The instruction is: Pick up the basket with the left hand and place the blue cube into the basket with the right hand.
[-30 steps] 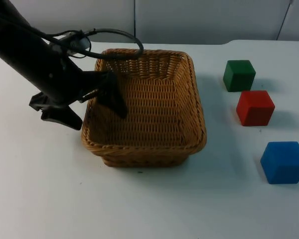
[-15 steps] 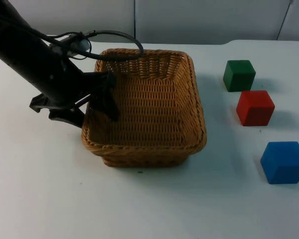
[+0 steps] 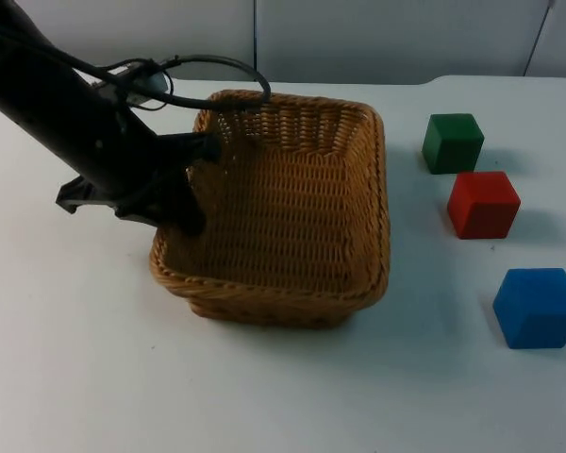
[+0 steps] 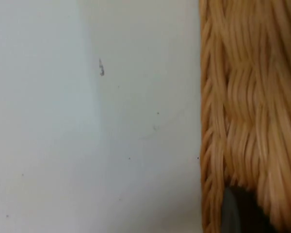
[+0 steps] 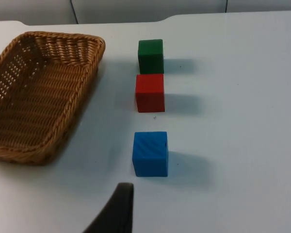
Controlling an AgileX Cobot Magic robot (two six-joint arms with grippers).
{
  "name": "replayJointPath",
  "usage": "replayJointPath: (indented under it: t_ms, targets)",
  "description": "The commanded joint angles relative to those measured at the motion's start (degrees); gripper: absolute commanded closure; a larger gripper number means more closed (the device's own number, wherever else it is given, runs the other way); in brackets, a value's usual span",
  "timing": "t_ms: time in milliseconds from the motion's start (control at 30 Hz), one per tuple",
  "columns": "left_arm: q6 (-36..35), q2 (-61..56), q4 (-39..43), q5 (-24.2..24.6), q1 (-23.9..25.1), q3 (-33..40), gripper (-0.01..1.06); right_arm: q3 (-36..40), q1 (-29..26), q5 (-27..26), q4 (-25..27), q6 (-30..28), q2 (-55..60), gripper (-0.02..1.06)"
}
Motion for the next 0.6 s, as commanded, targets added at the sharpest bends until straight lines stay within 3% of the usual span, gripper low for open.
replayJointPath:
  t_ms: [0, 367, 567]
  targets:
    - [0.2, 0.0, -1.9, 0.1, -0.2, -0.2, 1.03, 0.4, -0.3, -0.6, 0.1, -0.1, -0.2, 0.0]
    - [-2.0, -2.1, -2.9, 0.2, -0.2, 0.0, 1.05, 0.4, -0.3, -0.6, 0.1, -0.1, -0.2, 0.0]
    - [-2.2, -6.7, -2.0, 2.8, 0.2, 0.0, 1.05, 0.4, -0.3, -0.6, 0.1, -0.1, -0.2, 0.0]
